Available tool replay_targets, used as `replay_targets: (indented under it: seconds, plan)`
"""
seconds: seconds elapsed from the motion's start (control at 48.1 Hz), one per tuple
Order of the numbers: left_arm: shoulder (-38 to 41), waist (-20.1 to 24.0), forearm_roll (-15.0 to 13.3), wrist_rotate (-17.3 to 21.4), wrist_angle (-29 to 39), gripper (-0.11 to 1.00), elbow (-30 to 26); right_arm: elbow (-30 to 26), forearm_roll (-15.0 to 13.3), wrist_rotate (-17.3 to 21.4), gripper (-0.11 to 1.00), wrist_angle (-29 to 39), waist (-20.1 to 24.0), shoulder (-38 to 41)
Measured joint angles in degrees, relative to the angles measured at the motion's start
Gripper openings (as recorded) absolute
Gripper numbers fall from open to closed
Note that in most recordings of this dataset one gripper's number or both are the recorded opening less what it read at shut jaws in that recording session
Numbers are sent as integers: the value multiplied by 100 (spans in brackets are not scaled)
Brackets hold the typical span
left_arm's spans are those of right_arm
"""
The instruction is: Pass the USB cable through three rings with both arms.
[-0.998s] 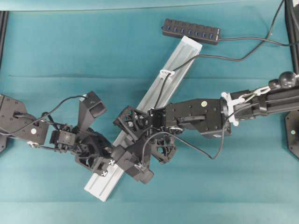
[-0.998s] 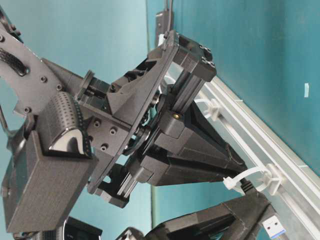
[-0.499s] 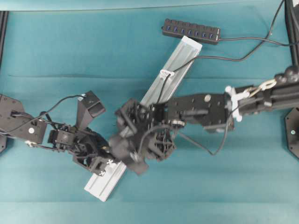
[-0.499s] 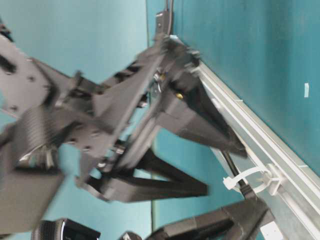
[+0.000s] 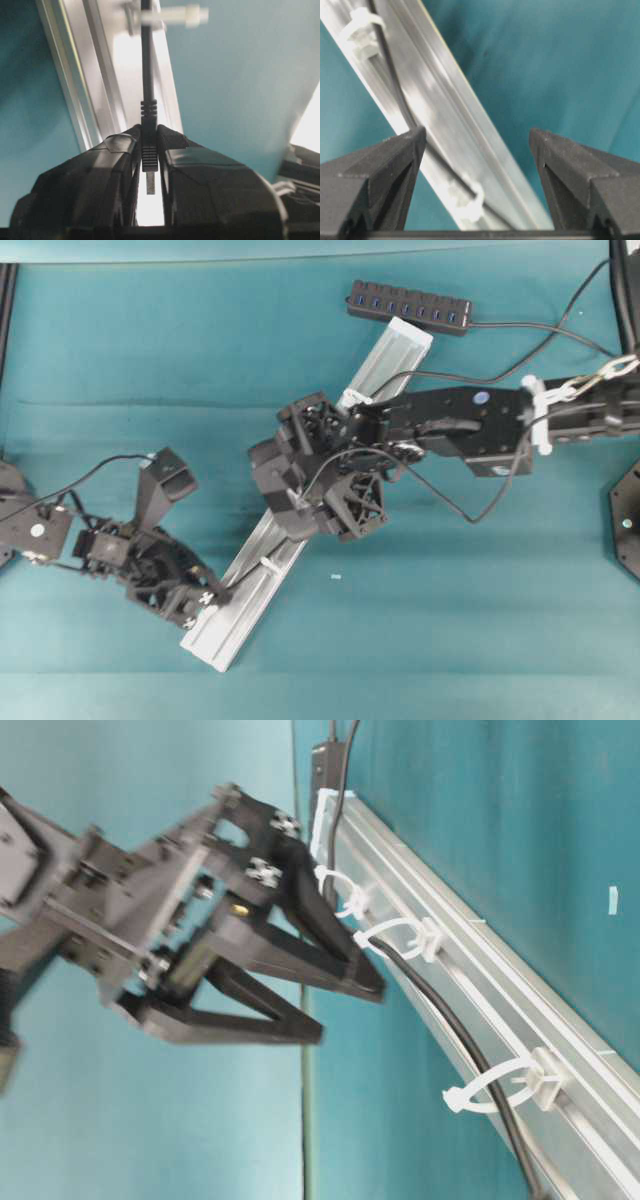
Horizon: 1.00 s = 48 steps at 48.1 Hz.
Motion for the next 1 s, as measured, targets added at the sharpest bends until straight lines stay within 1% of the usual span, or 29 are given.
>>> replay_targets:
  seconds: [0.166,0.27,0.562,0.811,0.998]
  plan:
    - [-299,-44,0,-9,88,10,97,185,0,299,87,-9,-316,-237]
    - [-475,-70,0,-9,290,10,114,246,0,466,87,-26,-554,-413]
    - [-1151,-70,0,97,826,10,141,510,0,545,87,-114,-932,-729]
    - [-1556,-79,0,114,1072,10,185,519,0,554,87,-396,-949,-747]
    - [-1670,-70,0,123,1195,10,185,510,0,554,87,-431,-940,-747]
